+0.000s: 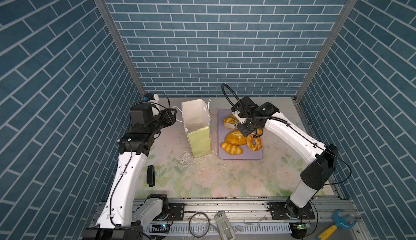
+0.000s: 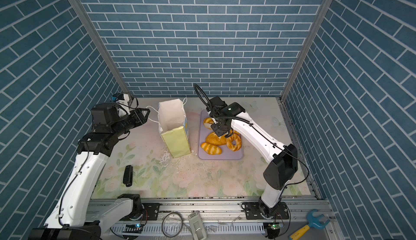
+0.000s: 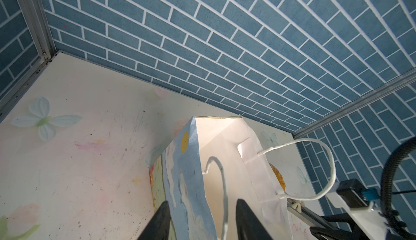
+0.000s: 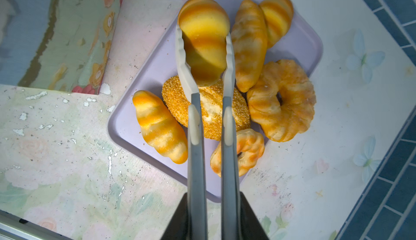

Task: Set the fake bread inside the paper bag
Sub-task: 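Close the tongs on the small striped yellow roll with the right gripper, then lift the striped roll with the tongs and carry it over the bag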

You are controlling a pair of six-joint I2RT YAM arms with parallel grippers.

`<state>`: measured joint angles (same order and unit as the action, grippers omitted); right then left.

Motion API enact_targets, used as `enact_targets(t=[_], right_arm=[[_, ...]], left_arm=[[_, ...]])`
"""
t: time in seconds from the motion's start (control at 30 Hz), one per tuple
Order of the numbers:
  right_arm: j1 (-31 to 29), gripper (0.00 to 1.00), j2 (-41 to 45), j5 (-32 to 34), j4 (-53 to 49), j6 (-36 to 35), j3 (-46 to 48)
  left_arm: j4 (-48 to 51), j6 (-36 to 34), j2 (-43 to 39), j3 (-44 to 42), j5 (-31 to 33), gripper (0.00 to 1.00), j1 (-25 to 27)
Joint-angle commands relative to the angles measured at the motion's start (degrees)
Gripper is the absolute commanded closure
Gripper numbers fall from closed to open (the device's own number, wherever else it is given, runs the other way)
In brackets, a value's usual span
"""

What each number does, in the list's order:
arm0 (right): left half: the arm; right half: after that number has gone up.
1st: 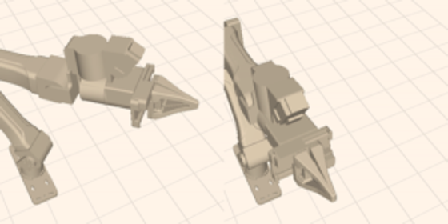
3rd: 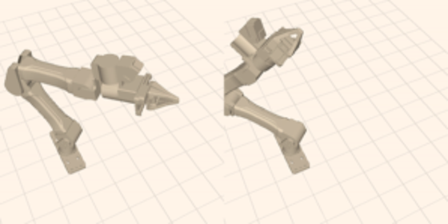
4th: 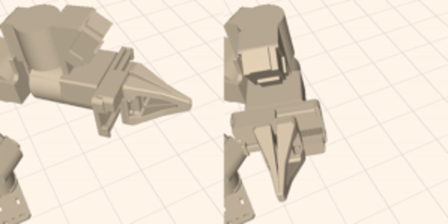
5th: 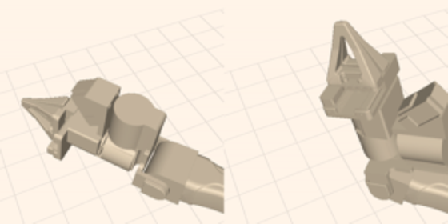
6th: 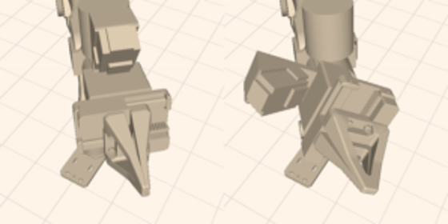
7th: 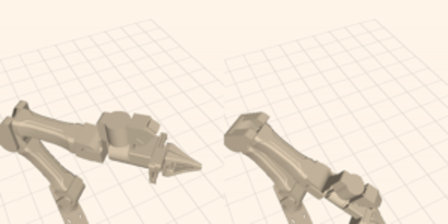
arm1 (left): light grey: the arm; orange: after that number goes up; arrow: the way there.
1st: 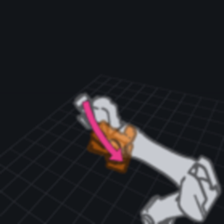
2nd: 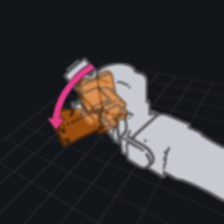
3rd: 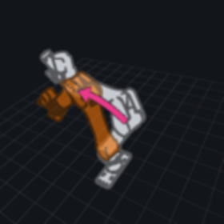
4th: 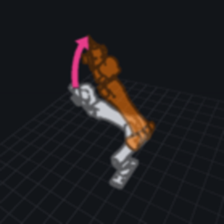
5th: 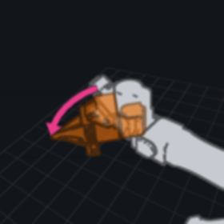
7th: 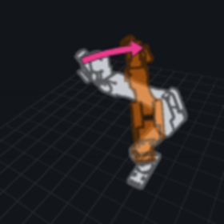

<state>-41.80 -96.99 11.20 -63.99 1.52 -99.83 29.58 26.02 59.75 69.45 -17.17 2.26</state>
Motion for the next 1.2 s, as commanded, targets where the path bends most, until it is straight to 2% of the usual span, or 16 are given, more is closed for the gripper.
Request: enact_targets(t=[0.0,0.27,0.43,0.77,0.9,1.03,1.17], right_arm=[[0.5,0.71,4.6,3.5,1.1,2.8,0.0],[0.8,0.71,10.9,7.7,1.8,4.5,-3.4],[0.7,0.71,13.9,7.2,4.5,3.2,-8.2],[-4.5,0.72,9.0,7.1,4.9,-5.6,-25.0],[-7.7,0.71,4.9,3.6,5.2,-8.9,-31.4],[-10.6,0.71,0.2,0.3,4.8,-10.5,-36.8],[-13.3,0.71,-3.9,-0.4,3.8,-12.1,-39.6]], left_arm=[[0.6,-1.1,-0.3,-0.2,-0.9,0.49,-0.1],[0.5,-1.5,0.3,0.0,-2.2,0.45,-0.2],[0.1,-1.7,0.6,0.1,-2.9,0.44,-0.2],[-1.5,-1.5,2.4,0.7,-4.1,0.44,-0.2],[-2.1,-1.5,2.7,0.8,-4.2,0.49,-0.2],[-2.5,-1.3,2.6,0.9,-4.4,0.61,-0.2],[-2.2,-1.3,2.5,0.6,-4.2,0.67,-0.1]])
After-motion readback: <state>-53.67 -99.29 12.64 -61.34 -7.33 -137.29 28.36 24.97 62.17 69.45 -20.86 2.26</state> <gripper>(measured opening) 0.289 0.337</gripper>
